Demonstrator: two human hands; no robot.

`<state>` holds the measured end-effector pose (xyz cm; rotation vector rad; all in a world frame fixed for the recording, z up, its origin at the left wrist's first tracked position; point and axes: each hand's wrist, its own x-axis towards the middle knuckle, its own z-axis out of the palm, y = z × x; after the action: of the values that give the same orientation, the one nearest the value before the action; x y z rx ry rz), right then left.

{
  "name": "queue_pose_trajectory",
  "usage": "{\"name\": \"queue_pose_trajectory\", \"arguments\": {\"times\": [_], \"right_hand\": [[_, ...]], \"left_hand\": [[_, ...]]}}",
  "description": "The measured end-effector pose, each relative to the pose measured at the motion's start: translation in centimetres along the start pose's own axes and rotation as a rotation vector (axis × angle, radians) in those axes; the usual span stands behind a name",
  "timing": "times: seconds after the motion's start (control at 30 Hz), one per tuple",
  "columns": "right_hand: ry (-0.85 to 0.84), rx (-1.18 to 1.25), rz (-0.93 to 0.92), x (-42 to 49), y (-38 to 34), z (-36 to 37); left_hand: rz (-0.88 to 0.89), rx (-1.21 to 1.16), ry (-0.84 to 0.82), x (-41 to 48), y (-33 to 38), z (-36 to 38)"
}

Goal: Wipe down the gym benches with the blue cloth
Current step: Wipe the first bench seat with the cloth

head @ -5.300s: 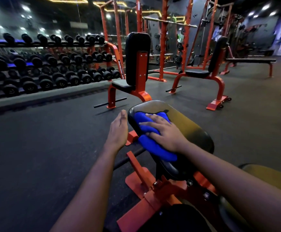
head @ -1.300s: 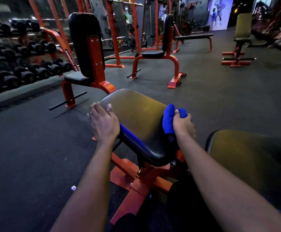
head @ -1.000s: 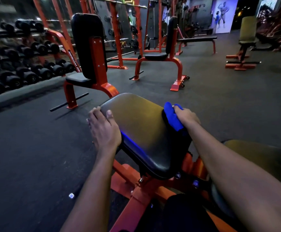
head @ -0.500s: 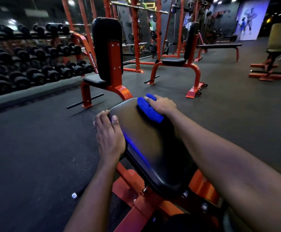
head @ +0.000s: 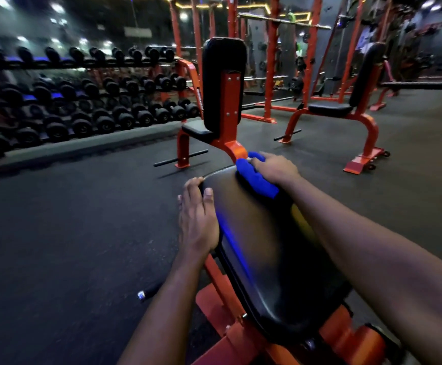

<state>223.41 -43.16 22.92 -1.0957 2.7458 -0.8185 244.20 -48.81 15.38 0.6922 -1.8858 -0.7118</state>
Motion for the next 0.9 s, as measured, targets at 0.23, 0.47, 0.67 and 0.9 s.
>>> {"name": "queue_pose_trajectory", "arguments": {"times": [0.23,0.47,0.67,0.9], "right_hand": [[-0.050,-0.152,-0.469,-1.2,-4.9,1.3],[-0.063,-0.270,-0.281,-0.2,-7.3,1.1],[0.024,-0.305,-0.519,-4.2,-9.1,3.3],[-0.219,0.512,-0.698,-8.9,-7.2,2.5]], "left_hand": [[-0.200,-0.037,-0.019,-0.9,1.2,-0.7],[-0.128,-0.097,0.103,-2.2,1.3,-4.3],[-0.090,-0.081,0.155,-2.2,0.8,-7.0],[0.067,-0.003,0.281,-0.1,5.2,-6.1]]}}
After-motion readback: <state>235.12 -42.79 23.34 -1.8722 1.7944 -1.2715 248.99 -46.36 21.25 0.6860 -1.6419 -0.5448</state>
